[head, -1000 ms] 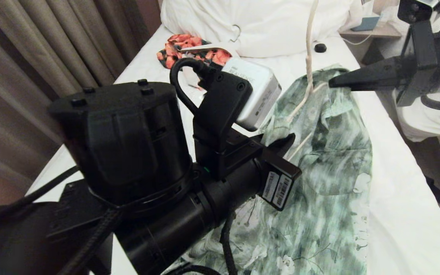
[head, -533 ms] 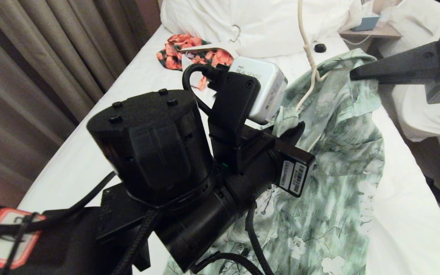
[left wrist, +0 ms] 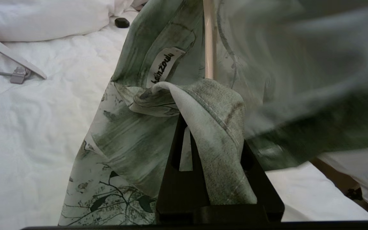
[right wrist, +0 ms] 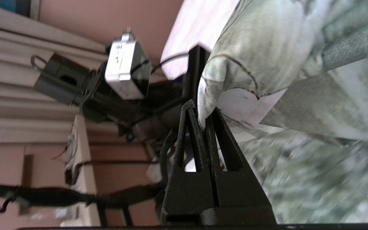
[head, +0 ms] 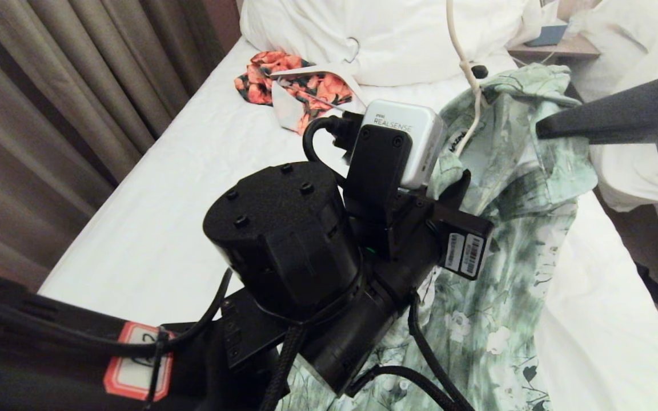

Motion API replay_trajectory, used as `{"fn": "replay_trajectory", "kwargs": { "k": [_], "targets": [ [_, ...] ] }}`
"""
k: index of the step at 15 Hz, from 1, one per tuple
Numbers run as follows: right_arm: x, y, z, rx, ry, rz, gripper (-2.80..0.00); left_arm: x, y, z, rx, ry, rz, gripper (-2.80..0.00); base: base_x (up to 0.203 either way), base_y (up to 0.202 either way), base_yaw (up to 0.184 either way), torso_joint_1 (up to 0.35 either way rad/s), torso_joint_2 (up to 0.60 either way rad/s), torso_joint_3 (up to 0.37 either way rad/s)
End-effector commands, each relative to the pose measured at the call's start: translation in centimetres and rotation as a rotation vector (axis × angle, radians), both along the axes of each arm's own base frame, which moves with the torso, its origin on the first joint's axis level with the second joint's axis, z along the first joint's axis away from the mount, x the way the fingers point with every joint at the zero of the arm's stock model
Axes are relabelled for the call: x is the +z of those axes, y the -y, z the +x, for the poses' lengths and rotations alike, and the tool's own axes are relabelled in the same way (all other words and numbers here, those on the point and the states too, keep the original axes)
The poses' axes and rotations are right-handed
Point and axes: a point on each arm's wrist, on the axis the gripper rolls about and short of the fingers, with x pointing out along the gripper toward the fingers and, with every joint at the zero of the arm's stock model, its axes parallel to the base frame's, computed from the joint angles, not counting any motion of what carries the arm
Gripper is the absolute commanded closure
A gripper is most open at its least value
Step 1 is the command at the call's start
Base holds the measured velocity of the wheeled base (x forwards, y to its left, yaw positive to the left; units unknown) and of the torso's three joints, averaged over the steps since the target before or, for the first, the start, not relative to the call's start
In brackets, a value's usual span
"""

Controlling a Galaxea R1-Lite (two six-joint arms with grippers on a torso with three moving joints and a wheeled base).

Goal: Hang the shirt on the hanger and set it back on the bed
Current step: Hook the other side of the shirt onto the hanger

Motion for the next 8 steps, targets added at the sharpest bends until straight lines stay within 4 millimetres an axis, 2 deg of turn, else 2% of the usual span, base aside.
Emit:
{"fn": "replay_trajectory", "kwargs": {
  "k": [1, 8],
  "targets": [
    [-0.2, -0.1, -0.3, 0.016, -0.025, -0.009, 0.0, 0.0, 0.1, 0.1, 0.005, 0.002, -0.005, 0.0, 0.0, 0.0, 0.0, 0.0, 0.0, 0.0],
    [-1.0, -0.8, -1.0, 0.024, -0.063, -0.062, 0.0, 1.0, -0.1, 0.1, 0.023, 0.004, -0.052, 0.0, 0.0, 0.0, 0.0, 0.0, 0.0, 0.0]
  ]
}}
